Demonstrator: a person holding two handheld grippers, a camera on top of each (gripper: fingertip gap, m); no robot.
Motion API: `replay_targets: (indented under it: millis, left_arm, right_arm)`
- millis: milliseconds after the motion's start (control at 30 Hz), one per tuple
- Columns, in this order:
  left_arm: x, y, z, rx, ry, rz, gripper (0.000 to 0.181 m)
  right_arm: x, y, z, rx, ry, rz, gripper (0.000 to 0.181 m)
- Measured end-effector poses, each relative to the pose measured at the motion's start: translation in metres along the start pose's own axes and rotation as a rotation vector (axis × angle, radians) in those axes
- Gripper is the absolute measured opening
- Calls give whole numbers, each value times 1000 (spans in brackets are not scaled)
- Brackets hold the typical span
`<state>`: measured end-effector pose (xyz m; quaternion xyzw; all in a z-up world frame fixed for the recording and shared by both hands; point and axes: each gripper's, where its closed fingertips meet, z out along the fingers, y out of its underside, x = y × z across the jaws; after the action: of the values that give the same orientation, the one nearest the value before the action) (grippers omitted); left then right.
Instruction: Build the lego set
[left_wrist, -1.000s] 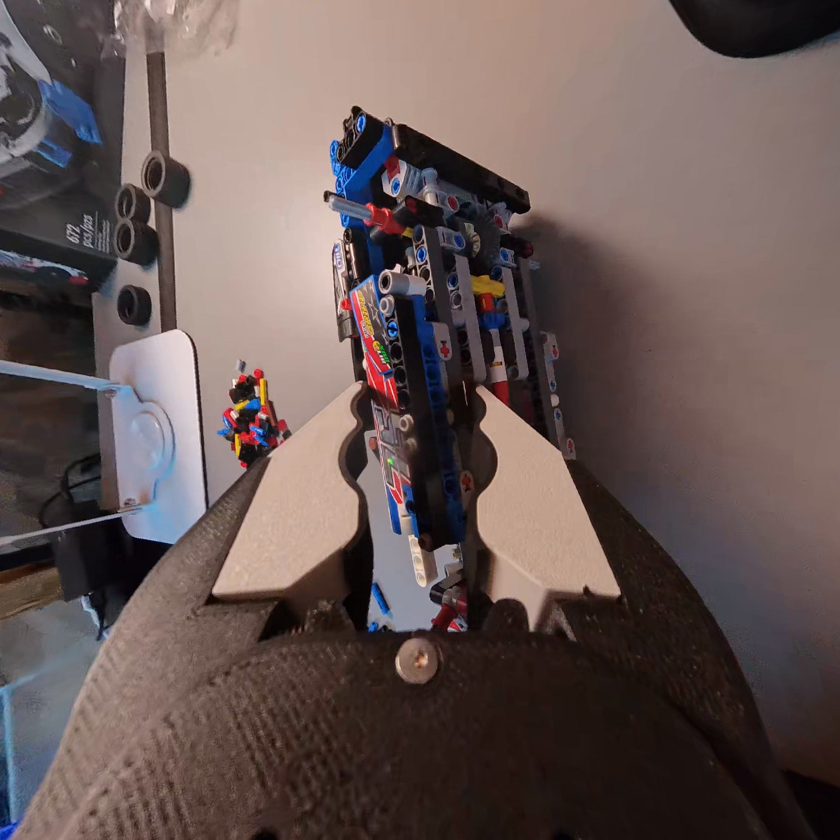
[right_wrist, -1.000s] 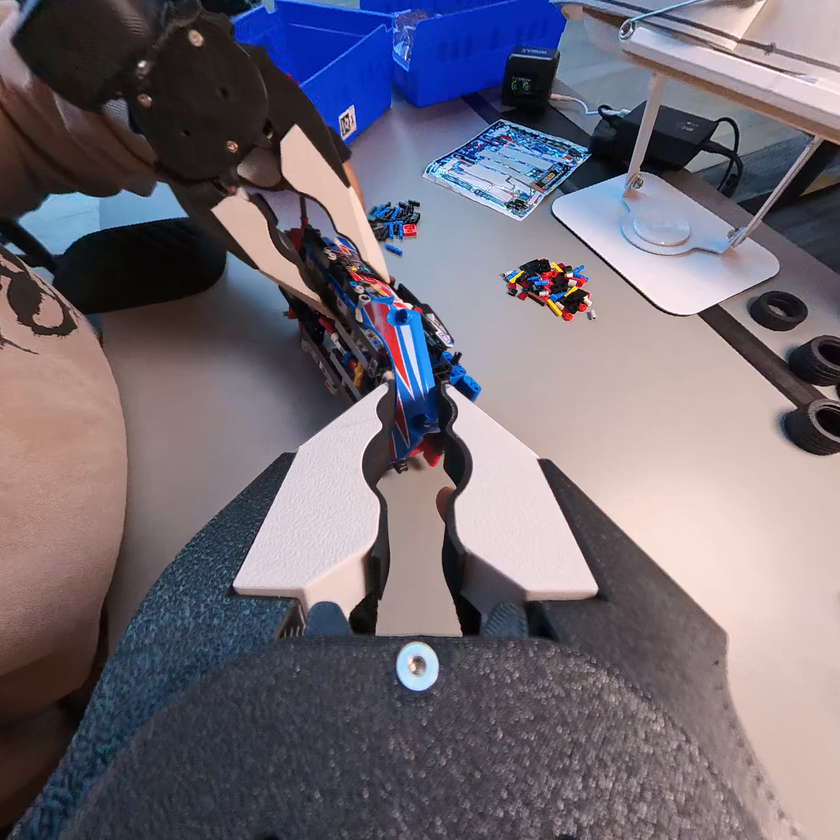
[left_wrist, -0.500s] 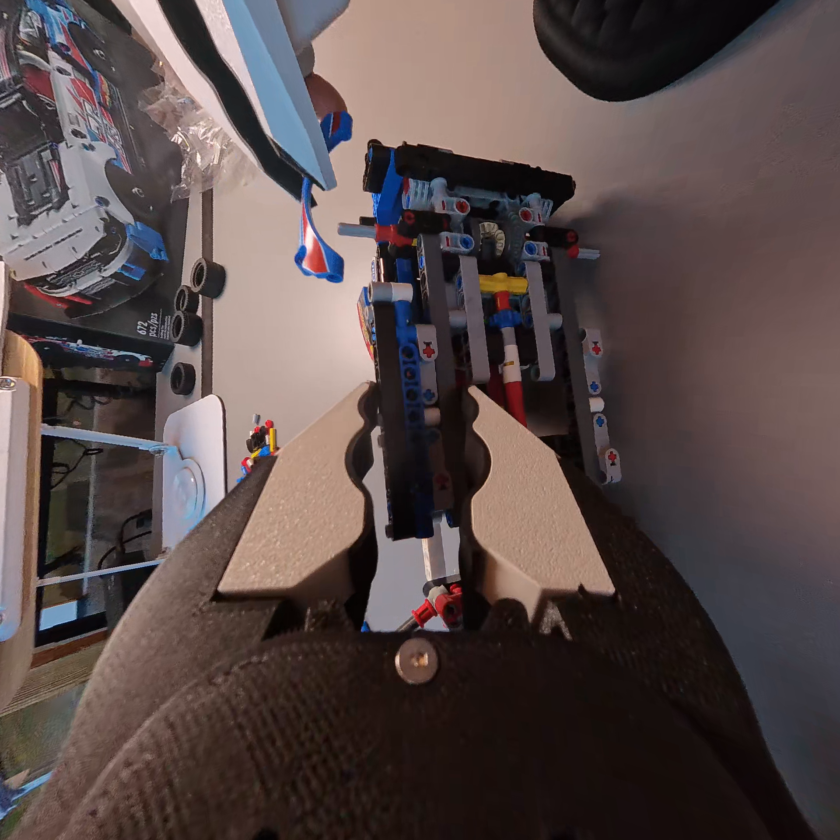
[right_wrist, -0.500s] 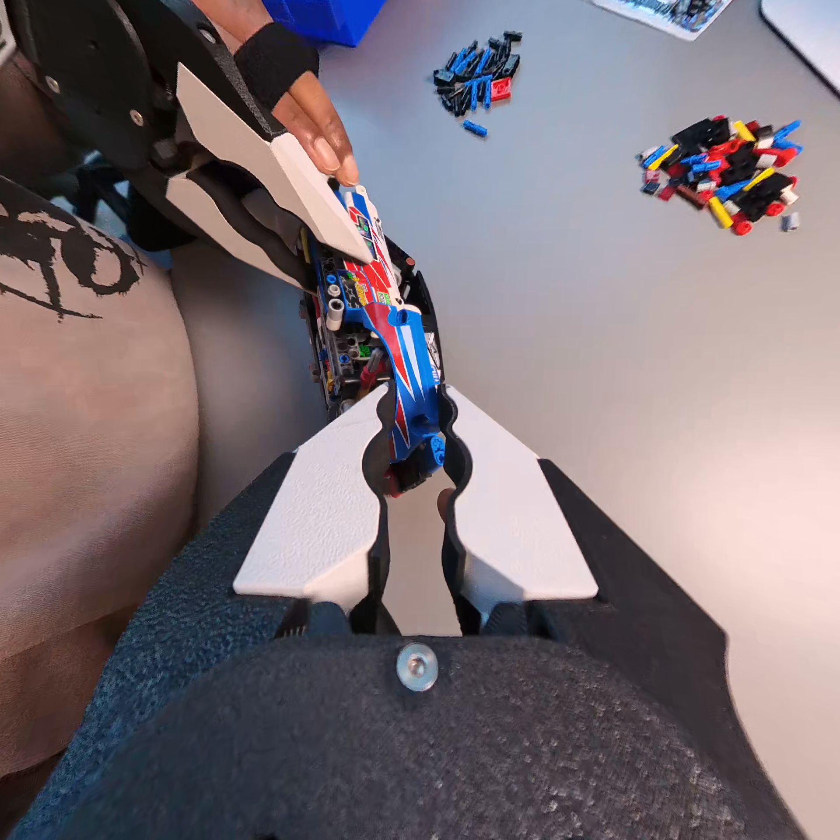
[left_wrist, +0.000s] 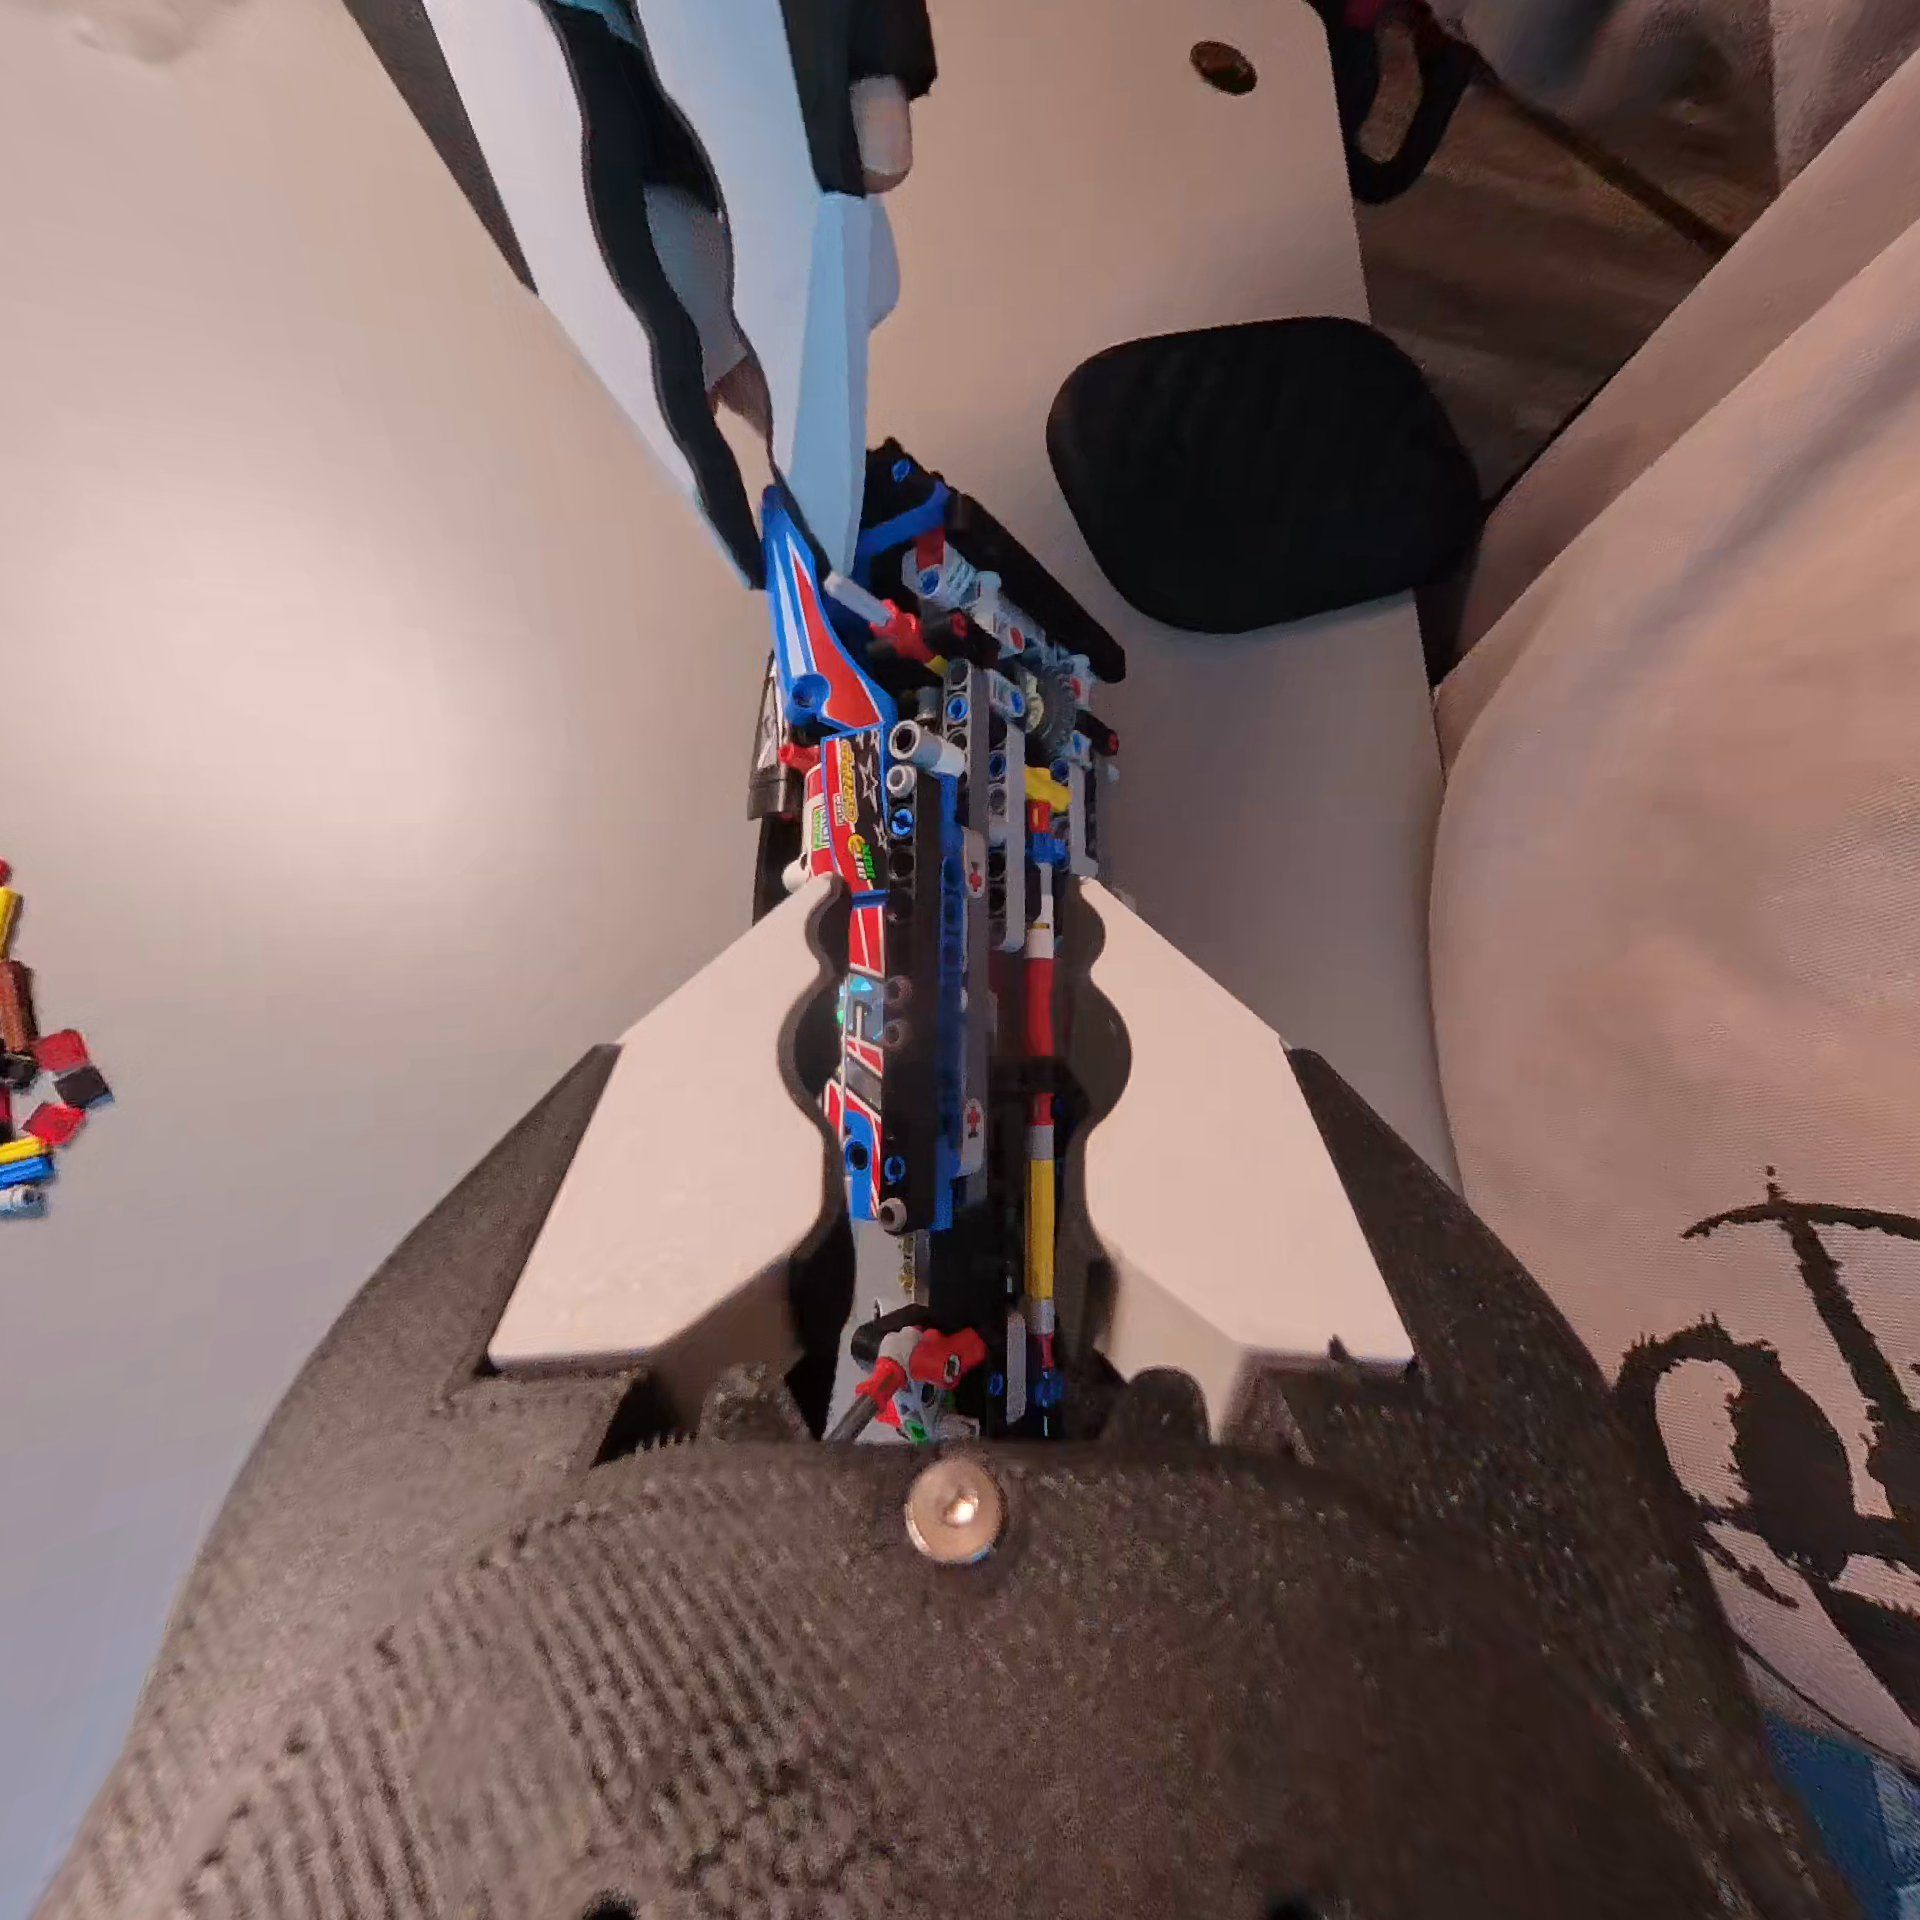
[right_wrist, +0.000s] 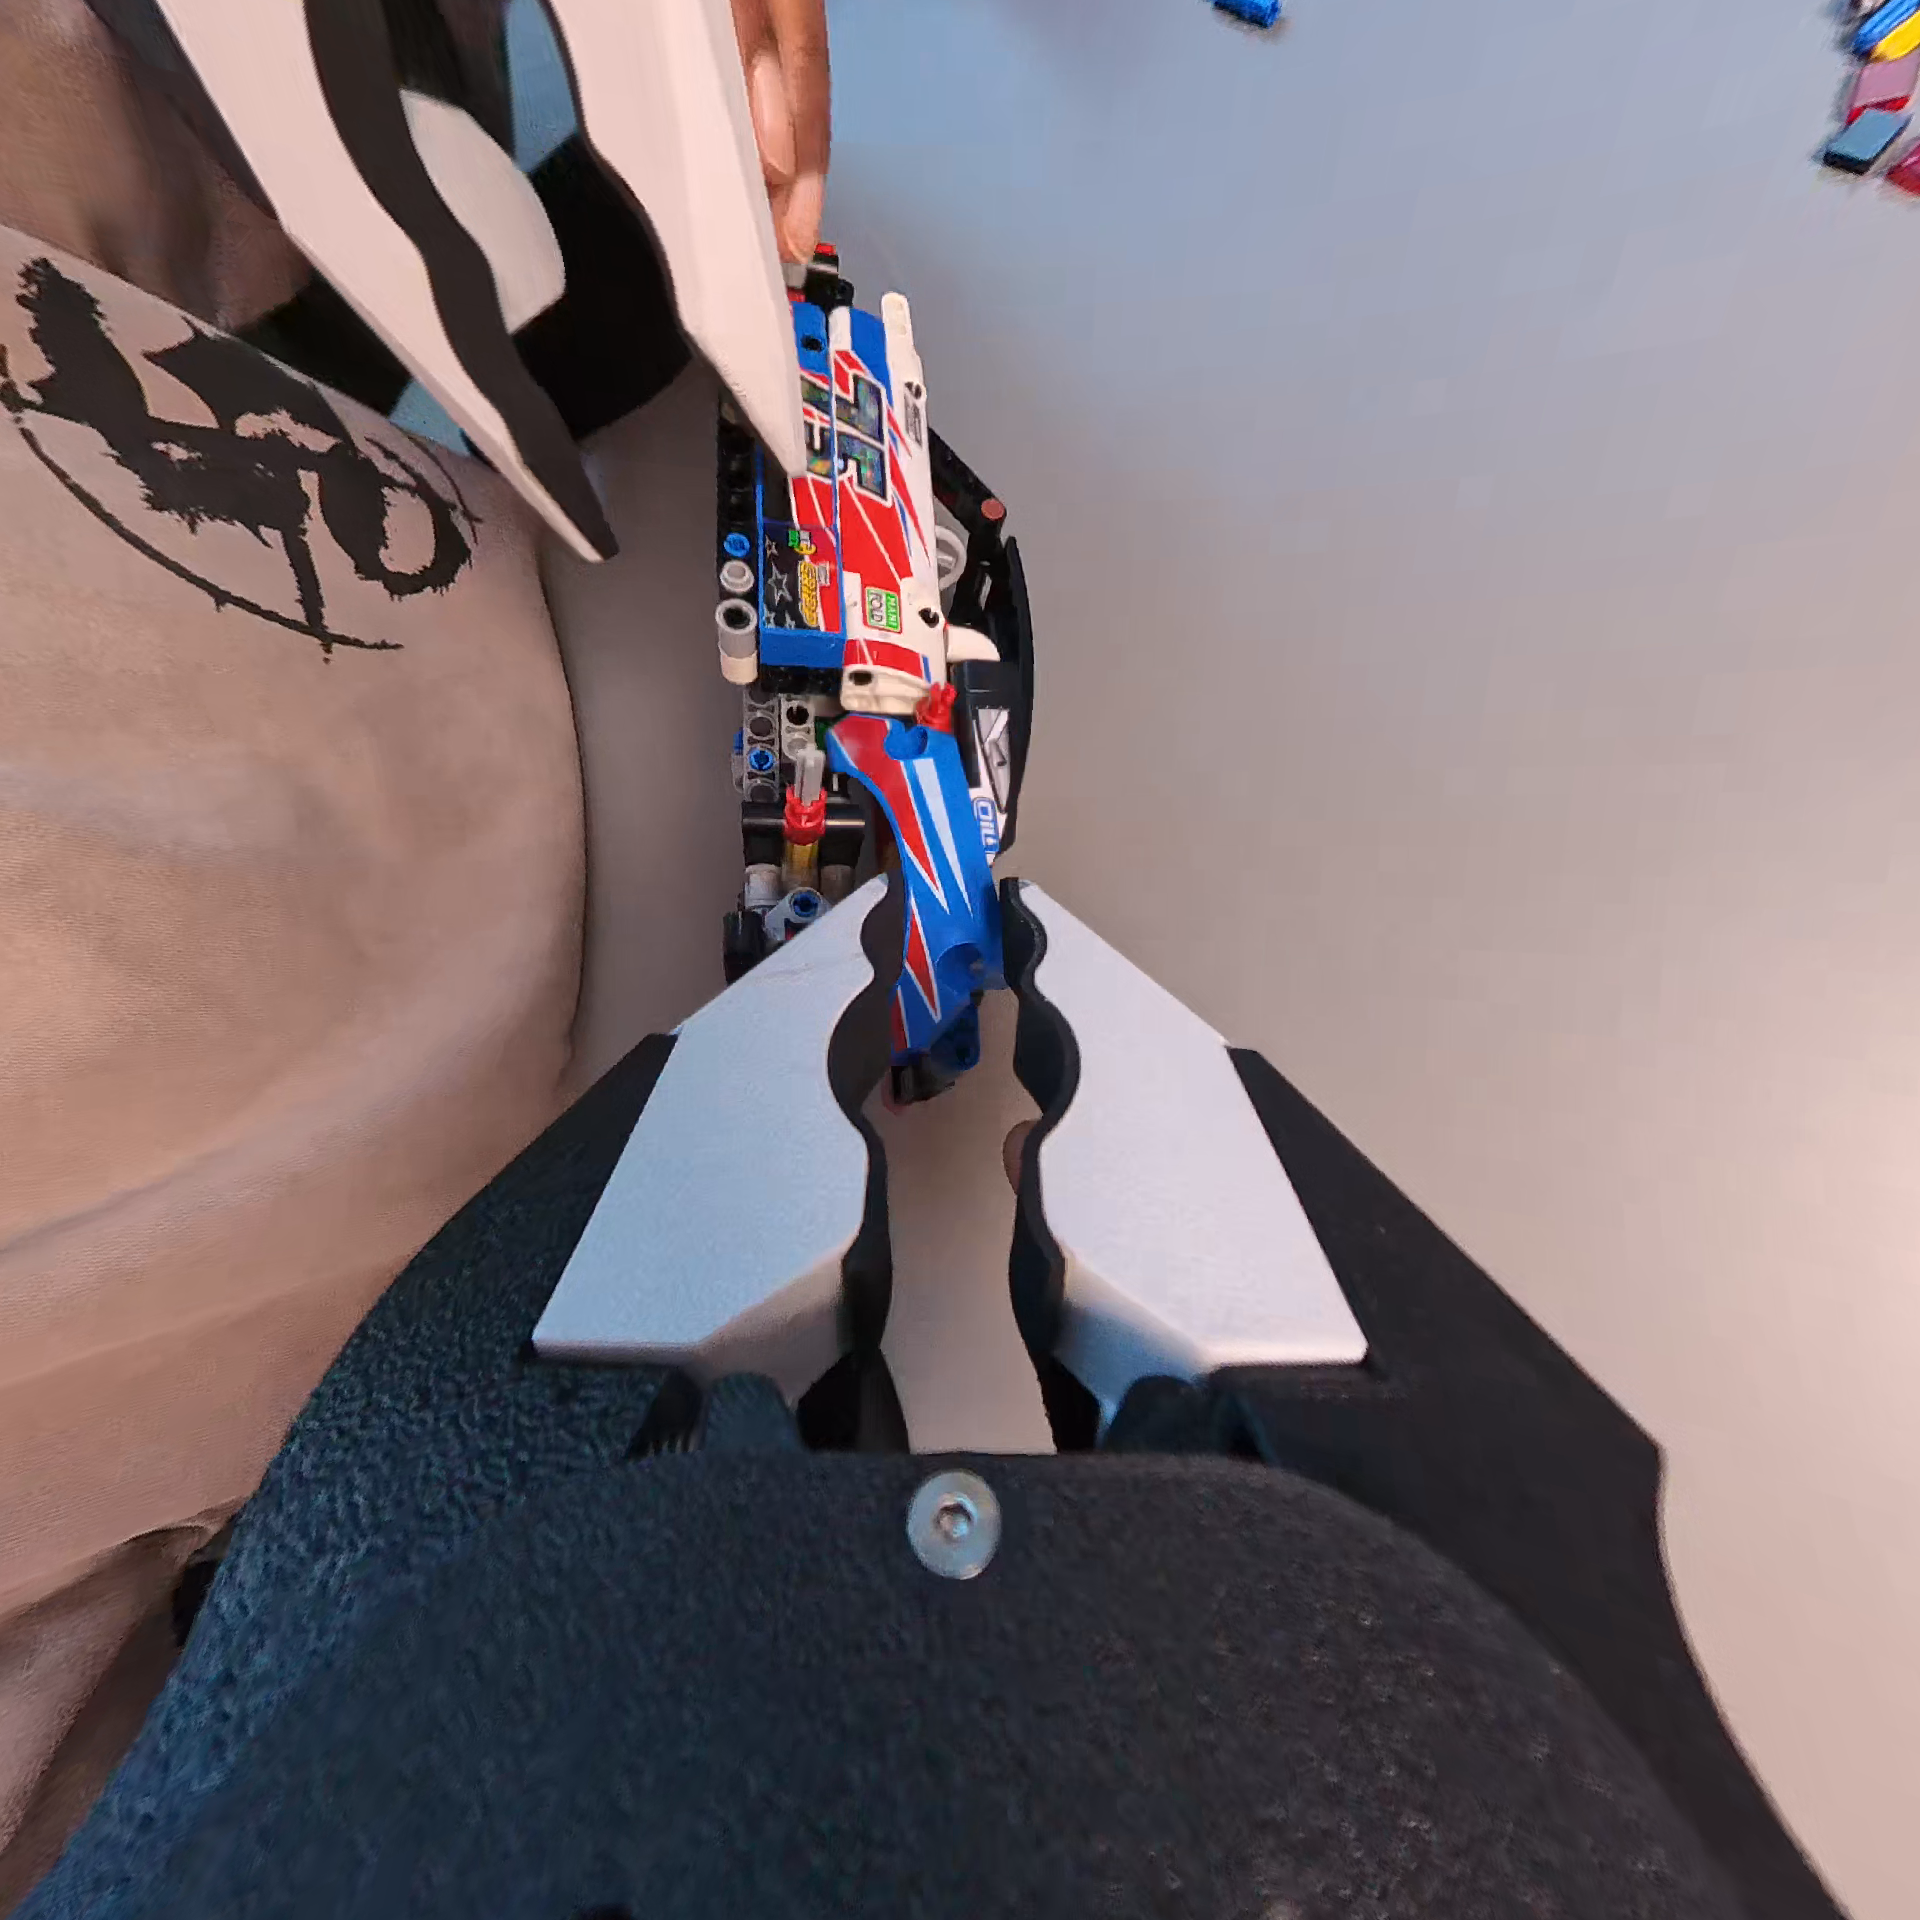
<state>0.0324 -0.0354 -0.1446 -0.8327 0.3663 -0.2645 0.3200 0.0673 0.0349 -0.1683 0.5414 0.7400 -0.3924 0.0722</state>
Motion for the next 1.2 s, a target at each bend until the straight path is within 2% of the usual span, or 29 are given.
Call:
replay_targets:
  millis: [67,133,200,267,333,400,767,900,1067,1200]
  left_arm:
    - [-7,2,2,-11,-21,27,32]
    - [-10,2,1,-14,-5,38,33]
    - [-12,2,-1,-24,54,-4,45]
    - [-21,15,4,-100,76,-16,58]
    - [-30,27,12,-150,56,17,48]
    - [-36,24,16,-129,33,38,34]
    - [-34,21,12,-120,-43,181,30]
    - [-49,11,1,-120,-220,304,30]
    - [-74,-8,-19,-135,-630,649,29]
    - [-58,-7,-16,-82,-829,847,28]
  right_arm:
    - [1,2,2,-17,-3,-7,15]
    - [0,4,3,-33,-9,-10,15]
    - [0,6,4,-46,-9,-15,15]
    - [-1,6,6,-48,-13,-17,15]
    - [-2,5,7,-46,-20,-16,14]
    - [-3,6,7,-43,-30,-15,14]
    - [6,6,1,39,29,9,14]
    - [23,-6,-23,194,135,38,14]
    - [40,-16,-67,434,294,62,14]
    - [36,-4,-79,543,343,71,15]
